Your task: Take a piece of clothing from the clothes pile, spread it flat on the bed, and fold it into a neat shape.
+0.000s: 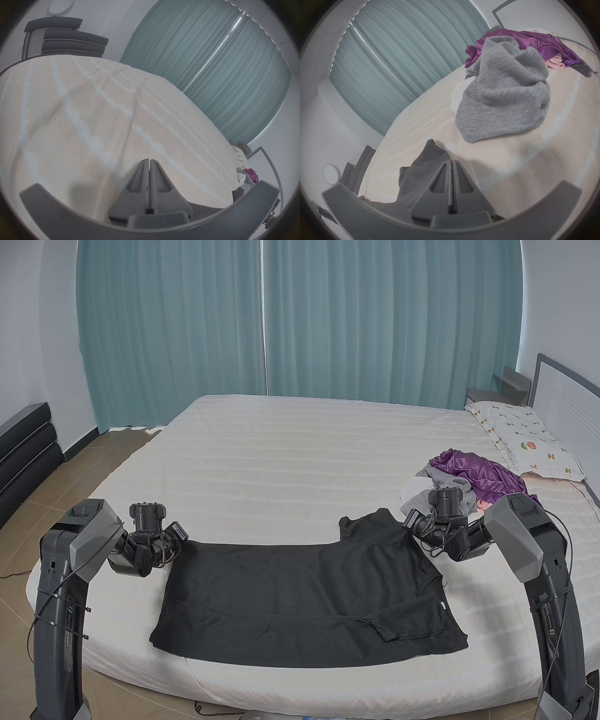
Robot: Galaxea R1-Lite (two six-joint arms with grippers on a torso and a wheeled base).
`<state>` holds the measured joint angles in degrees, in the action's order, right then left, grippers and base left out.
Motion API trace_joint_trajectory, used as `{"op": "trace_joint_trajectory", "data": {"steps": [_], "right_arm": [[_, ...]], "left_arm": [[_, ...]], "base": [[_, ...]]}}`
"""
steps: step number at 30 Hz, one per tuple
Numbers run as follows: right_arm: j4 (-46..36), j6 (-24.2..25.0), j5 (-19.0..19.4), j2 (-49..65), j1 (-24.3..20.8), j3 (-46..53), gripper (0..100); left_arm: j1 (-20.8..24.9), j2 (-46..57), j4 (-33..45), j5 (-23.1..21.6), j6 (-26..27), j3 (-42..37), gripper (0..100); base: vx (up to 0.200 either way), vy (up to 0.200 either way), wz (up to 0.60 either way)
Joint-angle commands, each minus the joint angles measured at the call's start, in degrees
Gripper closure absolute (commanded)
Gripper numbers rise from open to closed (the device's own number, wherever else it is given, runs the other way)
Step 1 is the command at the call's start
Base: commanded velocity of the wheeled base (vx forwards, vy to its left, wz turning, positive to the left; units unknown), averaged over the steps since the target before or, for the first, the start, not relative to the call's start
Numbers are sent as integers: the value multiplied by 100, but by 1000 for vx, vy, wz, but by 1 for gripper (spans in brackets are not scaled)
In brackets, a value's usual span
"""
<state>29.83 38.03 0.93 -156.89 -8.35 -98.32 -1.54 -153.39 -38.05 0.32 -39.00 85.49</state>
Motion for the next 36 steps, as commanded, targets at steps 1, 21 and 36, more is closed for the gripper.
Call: {"op": "trace_joint_trajectory", "data": {"steps": [1, 21, 36], "right_arm": [[207, 37, 13, 264, 62, 304, 100], [1306, 204, 22, 713, 114, 1289, 100], [1306, 169, 364, 1082, 202, 2089, 100]], "left_arm": [[-49, 161, -45, 83, -47, -68, 100], [-101, 530, -563, 91, -266, -551, 100], [-101, 802, -563, 30, -196, -1123, 100]], "base": [[0, 0, 0], [0, 0, 0], [0, 0, 0]]}}
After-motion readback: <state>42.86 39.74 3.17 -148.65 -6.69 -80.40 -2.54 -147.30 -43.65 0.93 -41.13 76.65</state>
